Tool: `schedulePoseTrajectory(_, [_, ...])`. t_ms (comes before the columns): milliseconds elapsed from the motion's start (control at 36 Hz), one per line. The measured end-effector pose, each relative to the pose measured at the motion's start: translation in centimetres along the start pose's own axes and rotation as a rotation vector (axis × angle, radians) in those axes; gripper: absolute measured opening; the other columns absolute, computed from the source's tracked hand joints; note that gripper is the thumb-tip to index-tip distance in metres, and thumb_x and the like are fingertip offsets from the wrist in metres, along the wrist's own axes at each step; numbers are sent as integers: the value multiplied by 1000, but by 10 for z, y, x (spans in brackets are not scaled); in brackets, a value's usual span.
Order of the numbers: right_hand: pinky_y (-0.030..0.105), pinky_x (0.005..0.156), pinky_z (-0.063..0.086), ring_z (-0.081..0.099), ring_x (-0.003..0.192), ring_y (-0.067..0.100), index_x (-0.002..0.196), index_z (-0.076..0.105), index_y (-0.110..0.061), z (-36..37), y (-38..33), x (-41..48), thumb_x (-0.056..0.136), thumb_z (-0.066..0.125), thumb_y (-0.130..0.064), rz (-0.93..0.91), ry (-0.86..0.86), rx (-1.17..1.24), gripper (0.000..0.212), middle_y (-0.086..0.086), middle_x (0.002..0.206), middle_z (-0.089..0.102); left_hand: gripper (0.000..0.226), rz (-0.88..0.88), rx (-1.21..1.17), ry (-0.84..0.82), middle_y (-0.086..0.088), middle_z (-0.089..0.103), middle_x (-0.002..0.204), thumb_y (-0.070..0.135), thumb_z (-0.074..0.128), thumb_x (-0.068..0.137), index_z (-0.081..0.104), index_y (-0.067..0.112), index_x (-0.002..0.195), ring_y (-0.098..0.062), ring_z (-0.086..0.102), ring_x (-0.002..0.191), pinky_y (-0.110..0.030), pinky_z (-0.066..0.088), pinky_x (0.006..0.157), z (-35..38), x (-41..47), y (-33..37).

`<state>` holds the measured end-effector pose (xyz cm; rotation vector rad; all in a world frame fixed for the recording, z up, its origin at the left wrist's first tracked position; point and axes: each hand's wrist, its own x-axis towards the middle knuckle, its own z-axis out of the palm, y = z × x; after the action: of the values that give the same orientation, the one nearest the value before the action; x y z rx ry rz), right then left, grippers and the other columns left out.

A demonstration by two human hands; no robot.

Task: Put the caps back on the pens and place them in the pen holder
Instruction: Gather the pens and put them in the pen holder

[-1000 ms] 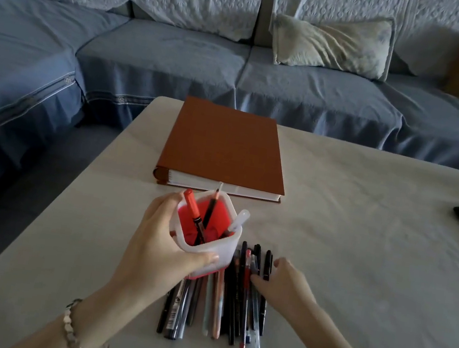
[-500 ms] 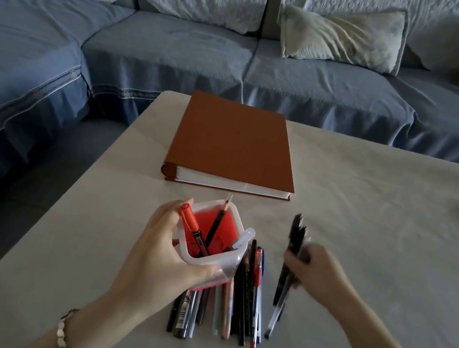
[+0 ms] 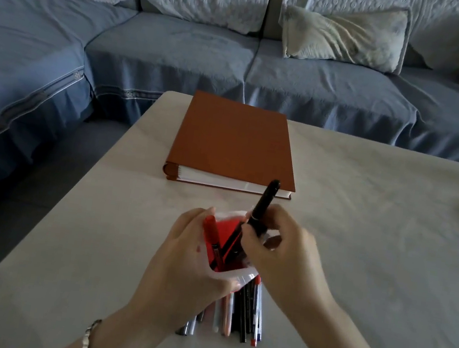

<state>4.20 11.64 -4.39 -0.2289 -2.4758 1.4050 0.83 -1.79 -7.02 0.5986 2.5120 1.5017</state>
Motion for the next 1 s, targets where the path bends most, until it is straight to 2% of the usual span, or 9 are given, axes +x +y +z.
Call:
schedulePoseTrajectory(56, [-1,68,36,50,84,-1,86,58,-27,1,2,1,81,61,-27,-1,9,-71,6,-17,84,56,59,0,-14,12,29,42,106,41,76,48,44,50,97,17,44,96,-4,41,74,-2,-2,1])
schedulePoseTrajectory(111, [0,72,36,47,94,-4,97,58,-32,-3,6,4,80,60,-37,-12,-38,-99,19,-21,93,56,49,-24,-55,24,29,44,98,40,73,45,44,50,83,15,45,95,-6,39,76,-5,-2,6])
schedulePoseTrajectory(250, [3,65,42,58,80,-7,107,61,-23,-18,29,11,84,57,-35,114,84,10,26,-18,89,63,60,-10,-22,91,45,40,100,52,74,37,40,72,83,13,43,102,-14,39,82,-20,-3,-8])
schedulePoseTrajectory(361, [15,65,40,55,78,9,118,57,-12,-6,79,1,85,57,-38,432,-98,-281,42,-6,87,59,51,-32,50,138,34,45,105,43,79,44,52,43,86,19,43,99,-12,38,75,-25,-8,-23])
schedulePoseTrajectory(444, [24,67,39,55,80,14,124,47,-13,13,103,-11,81,60,-47,582,-209,-352,57,-2,91,59,47,-36,75,150,41,40,107,43,74,43,52,41,85,22,42,100,-12,39,73,-28,-10,-28])
schedulePoseTrajectory(639, [27,59,41,63,81,28,94,60,-2,34,107,-4,79,65,-33,619,-159,-395,35,11,86,67,53,-20,70,151,44,40,108,43,74,43,48,49,88,19,45,100,-9,41,71,-27,-16,-27])
schedulePoseTrajectory(778, [24,40,27,37,44,14,55,38,-10,35,115,4,74,66,-28,689,-210,-385,38,0,51,39,54,-40,84,145,42,38,112,40,75,43,48,47,90,20,40,105,-10,39,77,-24,-17,-30])
schedulePoseTrajectory(889, [17,37,27,35,43,12,51,35,-13,30,124,4,80,64,-31,665,-242,-324,45,-1,49,38,55,19,97,144,50,37,103,35,74,44,44,60,82,25,40,99,2,37,68,-25,-19,-21])
schedulePoseTrajectory(1000, [23,54,39,45,53,19,56,43,-11,15,127,0,83,61,-31,675,-294,-212,39,3,54,45,51,33,101,114,53,36,100,25,85,48,48,40,81,27,38,98,7,33,69,-23,-21,-22])
